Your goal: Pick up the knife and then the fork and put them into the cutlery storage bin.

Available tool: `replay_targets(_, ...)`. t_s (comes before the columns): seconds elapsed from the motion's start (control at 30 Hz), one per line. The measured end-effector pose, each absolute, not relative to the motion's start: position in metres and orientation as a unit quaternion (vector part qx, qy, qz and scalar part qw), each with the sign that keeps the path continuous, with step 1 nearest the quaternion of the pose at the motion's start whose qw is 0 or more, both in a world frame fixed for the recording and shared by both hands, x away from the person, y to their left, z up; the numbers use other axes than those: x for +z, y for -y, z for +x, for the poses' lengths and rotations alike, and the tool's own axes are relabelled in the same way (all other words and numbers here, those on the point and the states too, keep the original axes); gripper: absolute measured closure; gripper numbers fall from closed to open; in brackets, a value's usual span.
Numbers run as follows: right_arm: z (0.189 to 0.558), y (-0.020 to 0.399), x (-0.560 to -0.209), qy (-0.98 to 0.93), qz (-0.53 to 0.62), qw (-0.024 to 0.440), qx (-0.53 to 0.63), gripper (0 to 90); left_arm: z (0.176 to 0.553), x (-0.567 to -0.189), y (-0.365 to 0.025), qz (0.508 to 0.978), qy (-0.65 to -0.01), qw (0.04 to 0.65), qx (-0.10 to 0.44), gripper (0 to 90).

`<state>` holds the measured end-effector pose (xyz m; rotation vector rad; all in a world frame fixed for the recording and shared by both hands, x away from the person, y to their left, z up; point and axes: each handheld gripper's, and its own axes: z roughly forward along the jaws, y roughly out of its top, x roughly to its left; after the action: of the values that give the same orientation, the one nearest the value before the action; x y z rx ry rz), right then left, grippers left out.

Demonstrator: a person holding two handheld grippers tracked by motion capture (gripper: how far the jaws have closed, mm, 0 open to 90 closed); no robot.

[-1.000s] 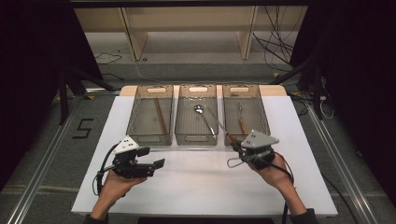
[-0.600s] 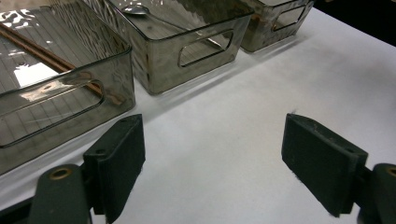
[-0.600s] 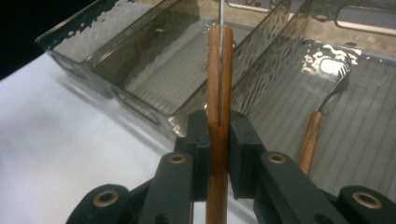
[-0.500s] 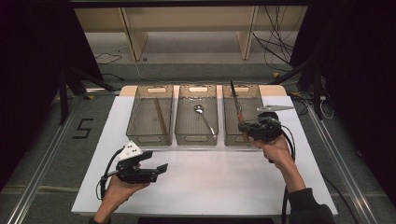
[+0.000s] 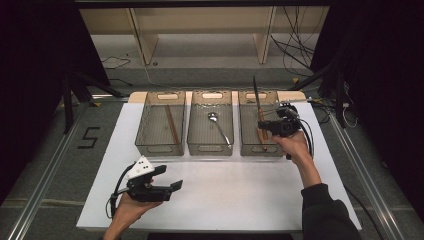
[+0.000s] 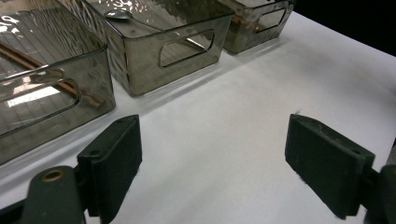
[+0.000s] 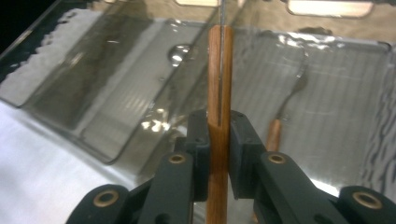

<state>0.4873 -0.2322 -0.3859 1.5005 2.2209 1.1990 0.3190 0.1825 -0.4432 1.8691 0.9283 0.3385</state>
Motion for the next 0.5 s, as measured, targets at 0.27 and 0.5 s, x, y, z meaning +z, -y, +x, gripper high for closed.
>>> replay_targets(0.27, 0.505, 0.241, -0.4, -0.747, 0.542, 0.102, 0.372, 81.0, 0.318, -0.445, -0.183, 0.769, -0.385, 0.492, 0.136, 18.7)
replay_targets(0.5, 0.51, 0.246, -0.405, -0.745, 0.557, 0.114, 0.348, 81.0, 0.318, -0.444, -0.184, 0.768, -0.385, 0.493, 0.137, 18.7)
